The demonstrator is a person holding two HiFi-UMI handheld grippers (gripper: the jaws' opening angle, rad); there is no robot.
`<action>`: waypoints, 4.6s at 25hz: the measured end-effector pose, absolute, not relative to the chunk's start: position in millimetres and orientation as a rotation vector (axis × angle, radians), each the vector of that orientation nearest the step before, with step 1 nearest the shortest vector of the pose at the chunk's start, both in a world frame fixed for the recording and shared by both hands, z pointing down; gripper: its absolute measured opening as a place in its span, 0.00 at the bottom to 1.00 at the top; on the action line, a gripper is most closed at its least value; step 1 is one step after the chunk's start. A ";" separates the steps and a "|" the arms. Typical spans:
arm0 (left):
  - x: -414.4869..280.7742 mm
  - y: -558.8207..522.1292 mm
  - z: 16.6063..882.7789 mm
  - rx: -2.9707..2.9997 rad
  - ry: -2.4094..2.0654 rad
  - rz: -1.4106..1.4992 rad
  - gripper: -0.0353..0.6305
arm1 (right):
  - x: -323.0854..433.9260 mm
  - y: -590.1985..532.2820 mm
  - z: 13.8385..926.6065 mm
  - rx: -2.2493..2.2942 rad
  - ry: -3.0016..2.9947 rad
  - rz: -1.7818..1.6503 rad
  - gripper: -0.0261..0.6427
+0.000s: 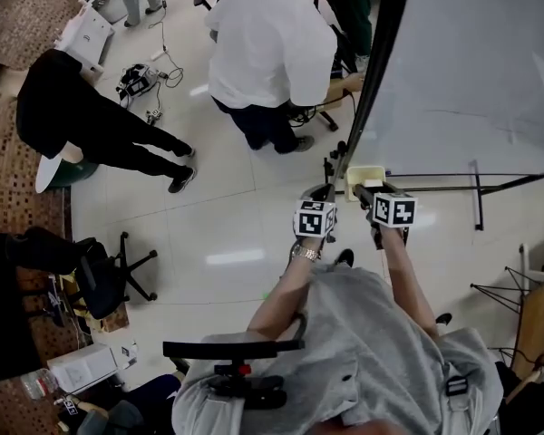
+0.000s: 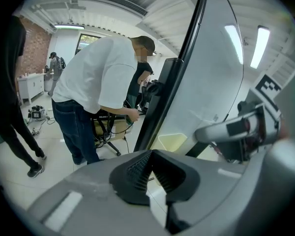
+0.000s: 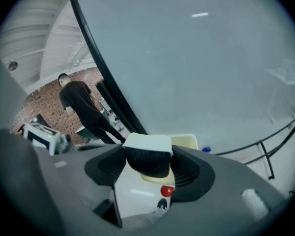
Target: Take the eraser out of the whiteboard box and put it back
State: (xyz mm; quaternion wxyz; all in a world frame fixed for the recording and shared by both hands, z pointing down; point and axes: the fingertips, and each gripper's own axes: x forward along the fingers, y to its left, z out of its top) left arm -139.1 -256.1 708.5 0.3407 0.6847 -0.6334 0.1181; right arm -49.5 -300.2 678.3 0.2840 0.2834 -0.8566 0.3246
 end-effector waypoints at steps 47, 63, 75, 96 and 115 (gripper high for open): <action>-151.3 -255.8 704.0 1.805 -1.638 0.266 0.06 | -45.2 -327.2 674.3 1.117 -2.475 0.450 0.43; -160.5 -243.5 703.0 1.827 -1.614 0.265 0.06 | -55.5 -337.2 737.5 1.015 -2.257 0.663 0.49; -107.4 -203.8 712.1 1.889 -1.534 0.308 0.06 | -31.4 -256.3 710.9 1.038 -2.314 0.682 0.04; 76.8 -26.0 710.8 1.792 -1.632 0.386 0.06 | 108.2 -42.4 717.0 0.719 -2.356 0.749 0.04; 40.1 -46.0 677.8 1.789 -1.683 0.336 0.06 | 62.9 -51.3 674.4 0.643 -2.454 0.659 0.04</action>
